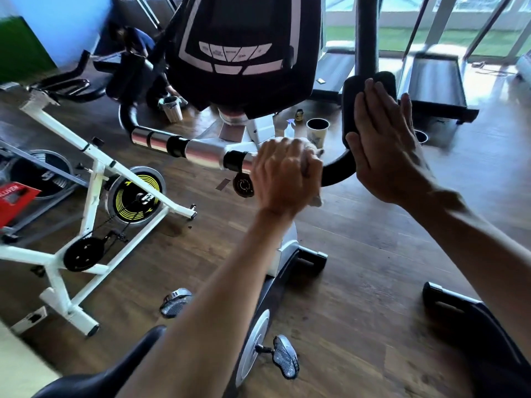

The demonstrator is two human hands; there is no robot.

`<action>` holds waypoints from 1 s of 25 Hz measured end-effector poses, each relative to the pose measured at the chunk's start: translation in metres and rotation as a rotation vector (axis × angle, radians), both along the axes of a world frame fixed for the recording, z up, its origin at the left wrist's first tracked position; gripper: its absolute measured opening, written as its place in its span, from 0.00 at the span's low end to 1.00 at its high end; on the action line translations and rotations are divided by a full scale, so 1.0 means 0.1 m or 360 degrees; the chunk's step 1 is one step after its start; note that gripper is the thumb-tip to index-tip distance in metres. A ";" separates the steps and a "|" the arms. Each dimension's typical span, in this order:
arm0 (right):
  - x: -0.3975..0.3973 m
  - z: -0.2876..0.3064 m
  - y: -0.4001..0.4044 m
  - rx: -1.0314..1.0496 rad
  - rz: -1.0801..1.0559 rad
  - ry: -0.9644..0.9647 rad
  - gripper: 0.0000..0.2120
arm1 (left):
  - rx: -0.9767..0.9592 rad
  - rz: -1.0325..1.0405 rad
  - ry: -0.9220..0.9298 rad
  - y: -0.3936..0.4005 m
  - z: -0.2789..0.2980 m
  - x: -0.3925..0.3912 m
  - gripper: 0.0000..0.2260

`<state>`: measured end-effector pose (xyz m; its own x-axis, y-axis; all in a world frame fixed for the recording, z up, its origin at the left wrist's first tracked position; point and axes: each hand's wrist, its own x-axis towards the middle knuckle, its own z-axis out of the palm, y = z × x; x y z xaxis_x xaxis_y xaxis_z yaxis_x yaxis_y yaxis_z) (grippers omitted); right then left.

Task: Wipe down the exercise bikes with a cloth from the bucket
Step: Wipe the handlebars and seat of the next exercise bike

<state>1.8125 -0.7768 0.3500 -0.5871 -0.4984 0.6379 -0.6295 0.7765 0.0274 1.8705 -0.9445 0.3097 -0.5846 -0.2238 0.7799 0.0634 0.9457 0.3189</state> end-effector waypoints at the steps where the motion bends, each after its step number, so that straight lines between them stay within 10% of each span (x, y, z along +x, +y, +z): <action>1: 0.00 0.01 0.00 -0.0002 0.0002 -0.0004 0.29 | -0.0033 0.0000 -0.0041 0.19 0.01 0.00 0.13; 6: 0.01 0.06 0.08 0.0050 0.0040 -0.0010 0.29 | -0.0353 -0.0427 -0.0051 -0.14 0.02 -0.04 0.16; 25: -0.04 0.07 0.13 -0.0115 0.0290 -0.0231 0.28 | 0.0073 -0.0021 -0.0440 0.44 0.27 0.04 0.17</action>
